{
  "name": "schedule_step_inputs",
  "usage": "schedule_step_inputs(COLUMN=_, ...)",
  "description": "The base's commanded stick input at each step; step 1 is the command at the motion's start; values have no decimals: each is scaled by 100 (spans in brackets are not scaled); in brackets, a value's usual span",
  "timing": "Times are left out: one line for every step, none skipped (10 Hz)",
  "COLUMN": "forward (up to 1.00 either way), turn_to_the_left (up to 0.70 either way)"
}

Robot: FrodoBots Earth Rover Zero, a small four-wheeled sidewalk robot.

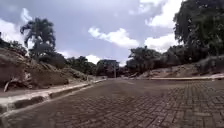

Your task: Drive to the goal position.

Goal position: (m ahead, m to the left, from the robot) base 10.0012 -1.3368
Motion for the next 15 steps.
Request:
schedule_step_inputs(forward=70, turn_to_the_left=0)
schedule_step_inputs(forward=70, turn_to_the_left=0)
schedule_step_inputs(forward=70, turn_to_the_left=0)
schedule_step_inputs(forward=70, turn_to_the_left=0)
schedule_step_inputs(forward=70, turn_to_the_left=0)
schedule_step_inputs(forward=70, turn_to_the_left=0)
schedule_step_inputs(forward=70, turn_to_the_left=0)
schedule_step_inputs(forward=70, turn_to_the_left=0)
schedule_step_inputs(forward=70, turn_to_the_left=0)
schedule_step_inputs(forward=70, turn_to_the_left=0)
schedule_step_inputs(forward=70, turn_to_the_left=0)
schedule_step_inputs(forward=70, turn_to_the_left=0)
schedule_step_inputs(forward=70, turn_to_the_left=0)
schedule_step_inputs(forward=70, turn_to_the_left=0)
schedule_step_inputs(forward=70, turn_to_the_left=0)
